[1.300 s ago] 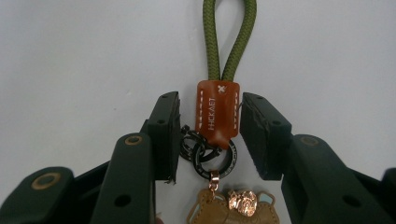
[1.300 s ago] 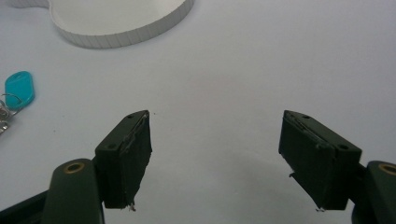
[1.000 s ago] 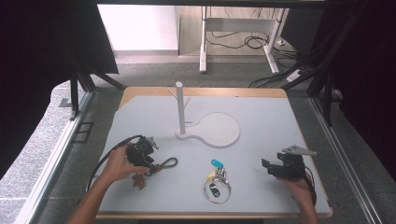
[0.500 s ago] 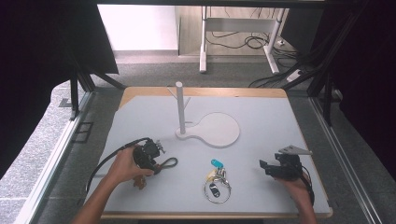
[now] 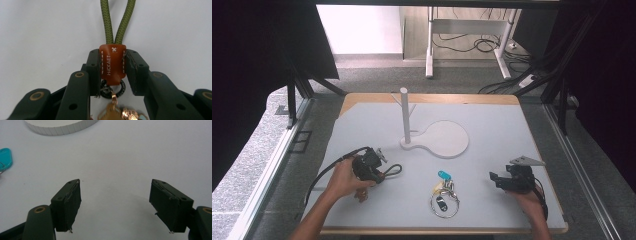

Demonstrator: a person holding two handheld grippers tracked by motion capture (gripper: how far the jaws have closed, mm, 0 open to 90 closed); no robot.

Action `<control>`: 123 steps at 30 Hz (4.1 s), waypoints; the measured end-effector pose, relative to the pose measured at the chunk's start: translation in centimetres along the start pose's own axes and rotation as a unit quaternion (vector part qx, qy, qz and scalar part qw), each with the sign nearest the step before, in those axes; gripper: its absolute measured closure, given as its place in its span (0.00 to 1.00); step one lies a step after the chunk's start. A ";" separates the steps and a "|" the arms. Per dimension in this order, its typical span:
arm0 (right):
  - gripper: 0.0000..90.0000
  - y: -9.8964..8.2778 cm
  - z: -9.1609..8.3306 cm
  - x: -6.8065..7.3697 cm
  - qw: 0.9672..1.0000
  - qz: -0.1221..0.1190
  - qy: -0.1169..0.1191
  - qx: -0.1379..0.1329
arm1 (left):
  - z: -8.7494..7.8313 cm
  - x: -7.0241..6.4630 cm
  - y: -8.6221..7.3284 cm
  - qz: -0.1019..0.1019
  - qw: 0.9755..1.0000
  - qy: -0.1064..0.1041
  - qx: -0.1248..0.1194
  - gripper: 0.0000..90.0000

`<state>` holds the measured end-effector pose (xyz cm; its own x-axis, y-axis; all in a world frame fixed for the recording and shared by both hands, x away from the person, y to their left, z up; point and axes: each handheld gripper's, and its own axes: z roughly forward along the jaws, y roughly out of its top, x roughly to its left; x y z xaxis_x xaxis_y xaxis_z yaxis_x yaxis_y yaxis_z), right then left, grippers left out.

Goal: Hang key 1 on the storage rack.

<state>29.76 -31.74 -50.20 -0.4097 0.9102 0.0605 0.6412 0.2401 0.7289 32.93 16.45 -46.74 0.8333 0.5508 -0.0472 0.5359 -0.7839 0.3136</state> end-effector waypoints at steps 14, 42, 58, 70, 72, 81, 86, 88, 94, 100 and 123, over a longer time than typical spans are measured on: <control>0.28 -0.3 -0.2 -0.8 1.000 0.013 -0.001 -0.002 | -6.3 1.3 0.3 -0.021 0.995 -0.002 -0.101 0.74; 0.30 0.0 -0.9 -0.7 0.999 0.015 0.009 -0.031 | -10.0 3.6 2.9 -0.045 0.992 -0.002 -0.121 0.74; 0.30 -0.2 -0.5 -1.0 1.000 0.018 0.013 -0.019 | -11.8 5.9 4.5 -0.067 0.988 -0.003 -0.136 0.74; 0.30 -0.2 -0.4 -0.9 1.000 0.016 0.011 -0.018 | -12.8 6.5 5.1 -0.075 0.987 -0.001 -0.143 0.74; 0.30 -0.2 -0.4 -0.9 1.000 0.017 0.011 -0.017 | -12.9 6.6 5.2 -0.076 0.986 -0.001 -0.145 0.74; 0.30 -0.3 -0.3 -0.8 1.000 0.015 0.012 -0.011 | -13.0 7.7 5.7 -0.092 0.984 -0.003 -0.153 0.74; 0.30 -0.3 -0.2 -0.7 1.000 0.014 0.012 -0.007 | -13.2 8.3 6.2 -0.095 0.983 -0.002 -0.158 0.74; 0.30 -0.3 -0.2 -0.7 1.000 0.014 0.012 -0.006 | -13.3 8.4 6.3 -0.095 0.983 -0.002 -0.158 0.74; 0.30 -0.3 0.0 -0.7 1.000 0.011 0.012 -0.004 | -13.9 9.1 6.8 -0.103 0.981 -0.003 -0.163 0.74; 0.30 -0.3 0.1 -0.6 1.000 0.011 0.011 -0.004 | -13.8 9.6 7.3 -0.109 0.980 -0.007 -0.163 0.74; 0.30 -0.4 0.3 -0.6 1.000 0.008 0.010 0.002 | -12.2 11.0 8.5 -0.120 0.979 -0.036 -0.160 0.74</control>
<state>29.95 -32.25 -50.70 -0.4120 0.9072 0.0854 0.6502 0.2270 0.7251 44.98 19.34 -33.06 0.7023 0.6772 -0.2195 0.6570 -0.4979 0.5660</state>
